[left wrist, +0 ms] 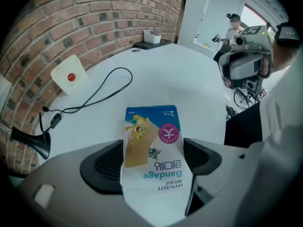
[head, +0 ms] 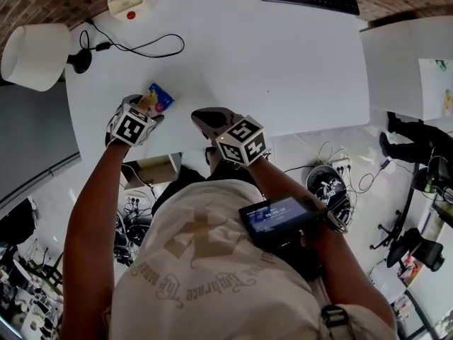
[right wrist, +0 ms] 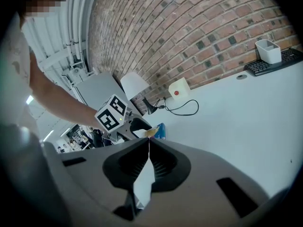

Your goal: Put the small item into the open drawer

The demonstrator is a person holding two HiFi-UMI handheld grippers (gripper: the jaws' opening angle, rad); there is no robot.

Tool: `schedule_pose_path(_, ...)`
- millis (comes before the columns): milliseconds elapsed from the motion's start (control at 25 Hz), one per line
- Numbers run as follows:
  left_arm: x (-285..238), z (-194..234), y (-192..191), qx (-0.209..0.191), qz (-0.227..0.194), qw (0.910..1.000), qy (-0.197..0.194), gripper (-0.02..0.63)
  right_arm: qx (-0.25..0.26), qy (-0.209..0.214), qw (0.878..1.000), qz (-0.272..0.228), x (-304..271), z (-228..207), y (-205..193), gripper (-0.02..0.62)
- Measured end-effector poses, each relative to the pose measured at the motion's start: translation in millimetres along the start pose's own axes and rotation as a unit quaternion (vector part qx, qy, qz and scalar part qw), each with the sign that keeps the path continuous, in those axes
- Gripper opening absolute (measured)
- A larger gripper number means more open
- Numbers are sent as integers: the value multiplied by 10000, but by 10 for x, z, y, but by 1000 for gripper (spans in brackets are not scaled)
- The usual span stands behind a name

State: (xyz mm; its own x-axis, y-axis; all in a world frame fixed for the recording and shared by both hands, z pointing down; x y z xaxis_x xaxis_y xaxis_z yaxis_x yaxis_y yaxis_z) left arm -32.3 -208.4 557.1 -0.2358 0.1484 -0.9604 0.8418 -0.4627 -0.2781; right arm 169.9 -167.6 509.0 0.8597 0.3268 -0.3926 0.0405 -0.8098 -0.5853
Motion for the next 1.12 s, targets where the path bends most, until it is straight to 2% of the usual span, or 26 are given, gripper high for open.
schedule_pose_path(560, 327, -142, -139, 358, -407, 9980, 338, 401, 186, 236, 9994, 153, -95, 238, -117, 6)
schedule_pose_path(840, 526, -268, -226, 1075, -972, 9888, 367, 400, 242, 341, 9988, 239, -170, 367, -162, 6)
schedule_pose_path(1120, 678, -480, -407, 1508, -1333, 9788, 387, 400, 309, 427, 9979, 368, -273, 508, -226, 6)
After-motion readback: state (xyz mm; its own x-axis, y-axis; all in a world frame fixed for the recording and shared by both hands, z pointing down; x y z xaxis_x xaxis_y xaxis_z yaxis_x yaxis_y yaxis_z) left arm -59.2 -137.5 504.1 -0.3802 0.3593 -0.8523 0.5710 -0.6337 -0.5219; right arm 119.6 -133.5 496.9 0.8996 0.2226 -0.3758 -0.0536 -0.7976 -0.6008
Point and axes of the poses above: the fingertips, and each gripper's own axes: x backward along the fingers, z to its left, y out of its top, the point moved 7 cm from there along x, backward along the fingers, and after that the axes turned 12 degrees about -x, right-handed, at the moved point
